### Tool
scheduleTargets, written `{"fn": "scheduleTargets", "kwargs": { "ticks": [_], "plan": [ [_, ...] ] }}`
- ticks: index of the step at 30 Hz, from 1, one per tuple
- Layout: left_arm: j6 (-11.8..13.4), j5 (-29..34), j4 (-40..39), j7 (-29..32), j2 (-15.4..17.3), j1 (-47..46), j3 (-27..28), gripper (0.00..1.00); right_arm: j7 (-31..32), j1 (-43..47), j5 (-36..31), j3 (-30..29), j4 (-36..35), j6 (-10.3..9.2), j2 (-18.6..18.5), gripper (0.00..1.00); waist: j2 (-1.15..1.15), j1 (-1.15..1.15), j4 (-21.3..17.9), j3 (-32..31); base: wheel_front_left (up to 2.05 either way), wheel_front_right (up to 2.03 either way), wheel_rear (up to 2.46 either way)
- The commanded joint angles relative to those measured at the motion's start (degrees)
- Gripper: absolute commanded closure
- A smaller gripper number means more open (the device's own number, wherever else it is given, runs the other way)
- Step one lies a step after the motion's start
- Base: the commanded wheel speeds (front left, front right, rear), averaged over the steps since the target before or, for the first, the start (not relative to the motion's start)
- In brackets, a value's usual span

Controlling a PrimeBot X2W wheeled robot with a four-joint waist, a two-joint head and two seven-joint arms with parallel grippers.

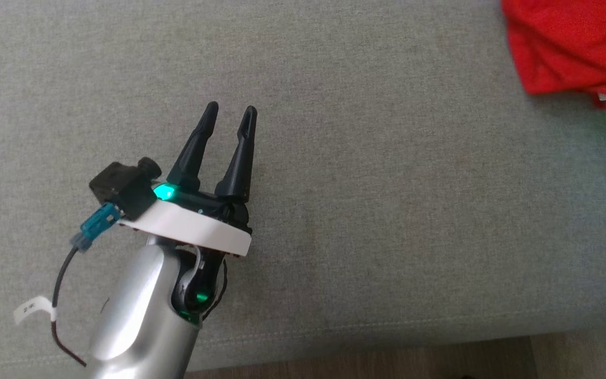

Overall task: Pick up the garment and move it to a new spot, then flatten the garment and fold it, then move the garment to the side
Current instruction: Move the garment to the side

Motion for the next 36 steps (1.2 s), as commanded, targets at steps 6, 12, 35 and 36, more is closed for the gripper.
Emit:
{"fn": "scheduleTargets", "kwargs": {
  "ticks": [6,12,35,36],
  "plan": [
    [-0.35,0.63,-1.93,-0.35,0.45,-1.28,2.29,0.0,1.08,-0.5,-2.25,-5.48,1.78,0.37,-3.01,1.0,0.0,0.0,-0.14,1.03,0.0,0.0,0.0],
    [-0.35,0.66,-2.07,-0.35,0.45,-1.45,2.39,0.0,3.38,-0.24,-5.26,-9.25,3.0,0.37,-1.95,1.0,0.0,0.0,-0.49,2.09,0.0,0.0,0.0],
    [-0.35,-1.53,-1.16,-0.35,0.45,1.15,3.43,0.0,7.36,4.01,-11.72,-16.55,-12.58,0.37,7.15,0.0,0.0,0.0,2.24,-7.09,0.0,0.0,0.0],
    [-0.35,-1.6,-1.19,-0.35,0.45,1.55,3.62,0.0,7.36,4.6,-11.85,-16.53,-14.05,0.37,7.99,0.0,0.0,0.0,2.47,-7.94,0.0,0.0,0.0]
  ]
}}
